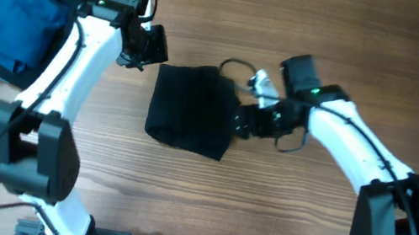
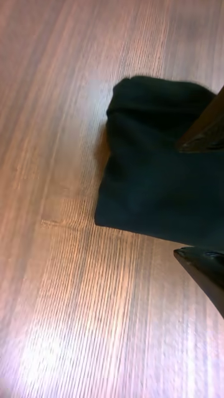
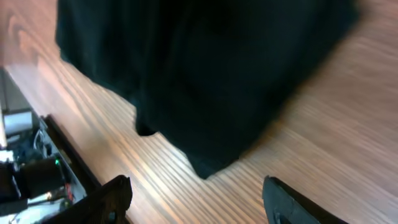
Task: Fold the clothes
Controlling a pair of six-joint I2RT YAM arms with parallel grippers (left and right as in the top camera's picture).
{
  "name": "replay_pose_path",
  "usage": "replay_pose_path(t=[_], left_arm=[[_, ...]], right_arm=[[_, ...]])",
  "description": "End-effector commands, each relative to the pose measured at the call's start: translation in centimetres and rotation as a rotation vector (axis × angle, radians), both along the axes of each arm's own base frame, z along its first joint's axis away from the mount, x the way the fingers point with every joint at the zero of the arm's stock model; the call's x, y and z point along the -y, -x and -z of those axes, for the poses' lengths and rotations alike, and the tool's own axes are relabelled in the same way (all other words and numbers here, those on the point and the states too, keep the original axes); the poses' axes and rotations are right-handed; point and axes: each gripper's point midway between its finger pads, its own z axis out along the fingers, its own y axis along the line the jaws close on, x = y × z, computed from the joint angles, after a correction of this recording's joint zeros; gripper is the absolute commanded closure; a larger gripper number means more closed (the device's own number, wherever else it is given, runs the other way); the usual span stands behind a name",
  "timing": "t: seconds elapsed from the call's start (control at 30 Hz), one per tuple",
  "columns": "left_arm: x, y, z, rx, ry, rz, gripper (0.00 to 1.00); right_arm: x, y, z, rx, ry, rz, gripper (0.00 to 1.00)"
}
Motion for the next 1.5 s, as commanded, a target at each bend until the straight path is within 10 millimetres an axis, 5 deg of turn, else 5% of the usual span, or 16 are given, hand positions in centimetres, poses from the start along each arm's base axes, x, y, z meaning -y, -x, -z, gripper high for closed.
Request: replay_pose_path(t=[0.0,0.3,0.87,1.17,1.27,1.3,1.47], left_arm=[[0.6,0.1,3.5,-0.081,0.006,0.017,0.51],[2.0,1.0,8.0,-0.206,0.045,0.04,0.49],[2.1,1.9,9.3,-0.245,0.033,0.045,0.44],[2.1,2.0,9.3,-0.249,0.032,0.045,0.43],[2.0,2.0,9.3,-0.252,0.032,0.045,0.43],[2.0,2.0,9.3,-0.252,0.032,0.045,0.43],[2.0,2.1,9.3,-0.253,0.031,0.045,0.43]], right_arm=[[-2.2,1.7,0.1,-0.036,-0.048,0.01,0.3],[-1.6,2.2,2.7,-0.089,0.012,0.135,0.36],[-0.9,1.5,3.4,-0.045,0.072,0.152,0.43],[-3.3,2.0,2.9,0.006,0.034,0.085,0.45],[-3.6,2.0,2.9,-0.003,0.037,0.101,0.88],[-3.5,2.1,2.9,-0.017,0.04,0.117,0.96],[-1.9,5.4,3.8,-0.218,0.128,0.179,0.96]])
